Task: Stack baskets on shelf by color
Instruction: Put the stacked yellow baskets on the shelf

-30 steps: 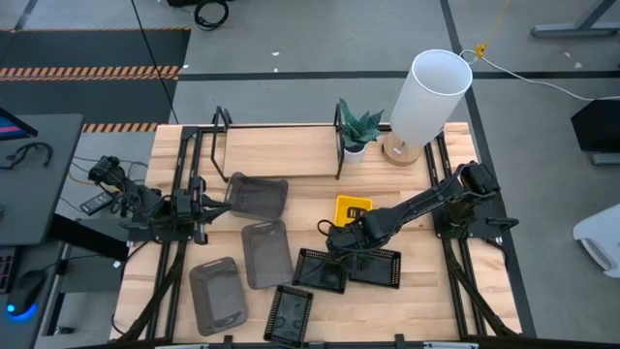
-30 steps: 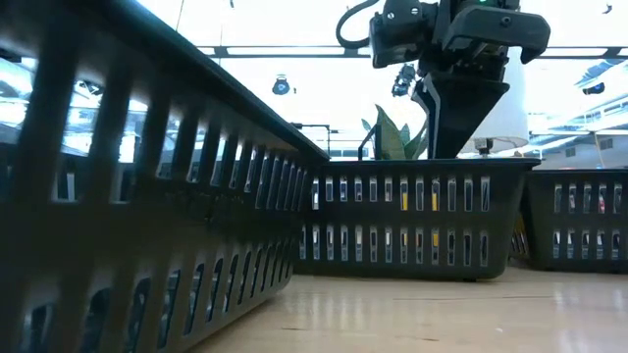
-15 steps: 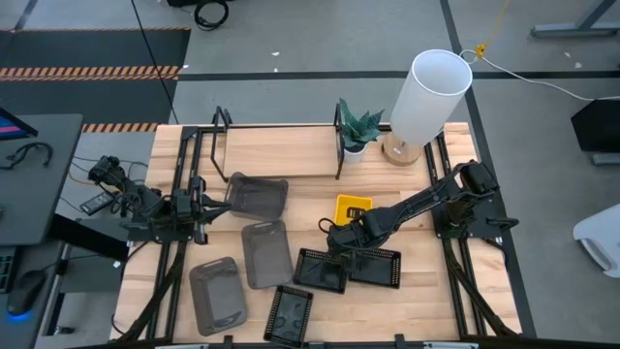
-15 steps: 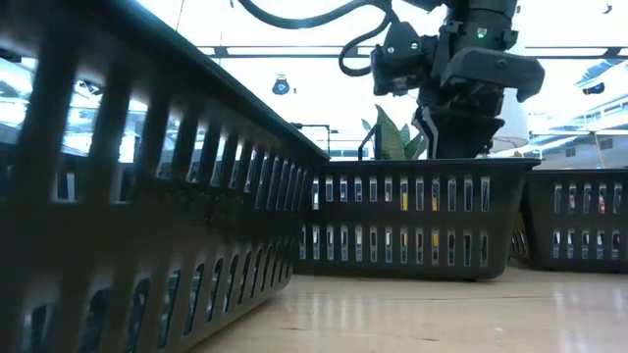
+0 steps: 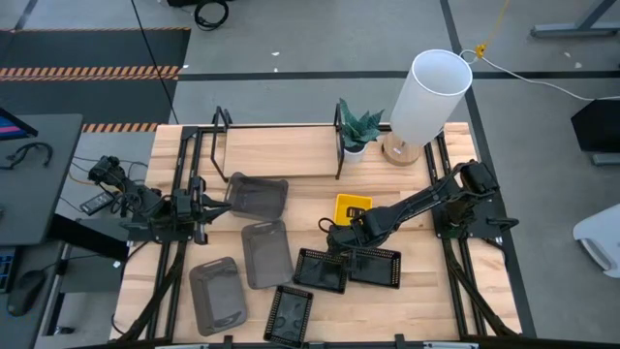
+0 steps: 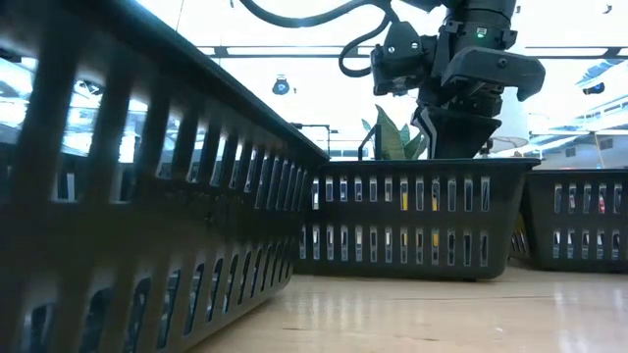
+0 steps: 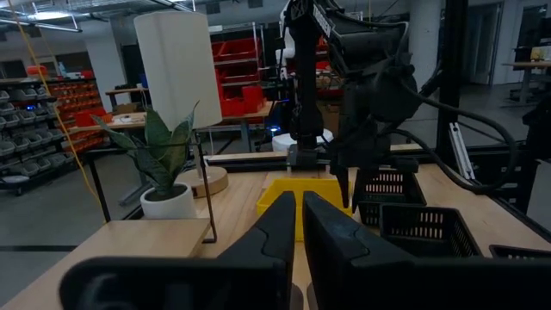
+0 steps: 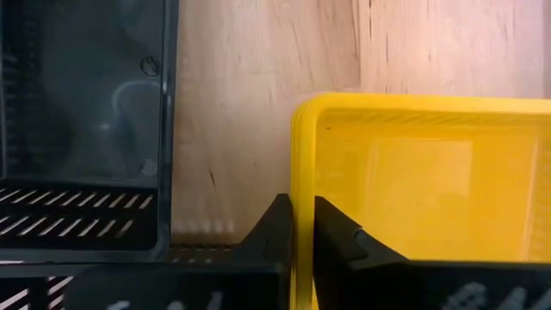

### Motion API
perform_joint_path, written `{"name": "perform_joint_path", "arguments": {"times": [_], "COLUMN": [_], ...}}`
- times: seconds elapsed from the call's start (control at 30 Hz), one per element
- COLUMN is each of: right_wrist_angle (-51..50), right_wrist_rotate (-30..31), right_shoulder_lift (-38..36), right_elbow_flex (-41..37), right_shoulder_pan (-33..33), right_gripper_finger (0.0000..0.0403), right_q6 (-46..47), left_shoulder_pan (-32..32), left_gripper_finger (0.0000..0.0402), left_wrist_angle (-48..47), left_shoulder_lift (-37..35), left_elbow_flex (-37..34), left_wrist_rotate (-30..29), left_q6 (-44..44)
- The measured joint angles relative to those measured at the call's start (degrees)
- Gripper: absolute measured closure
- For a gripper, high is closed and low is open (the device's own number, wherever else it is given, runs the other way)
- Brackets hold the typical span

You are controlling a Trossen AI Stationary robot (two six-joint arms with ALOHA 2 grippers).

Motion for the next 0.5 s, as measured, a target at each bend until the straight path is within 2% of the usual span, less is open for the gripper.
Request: {"name": "perform_joint_path", "arguments": {"times": [0.2, 0.5], "right_wrist_angle": [-0.7, -0.5], "right_wrist_rotate": [0.0, 0.3], "right_shoulder_lift": [0.1, 0.1], "right_elbow_flex": [0.8, 6.2], "right_shoulder_pan": [0.3, 2.0], "right_gripper_finger": [0.0382, 0.0382], "right_q6": [-0.6, -5.7], "left_shoulder_pan": [0.0, 0.0], "left_gripper_finger": [0.0369, 0.0368], "left_wrist_angle": [0.0, 0.0], "left_shoulder_lift": [0.0, 0.0], "left_elbow_flex": [0.0, 0.0], "left_wrist_rotate": [0.0, 0.0], "left_q6": [0.0, 0.0]}}
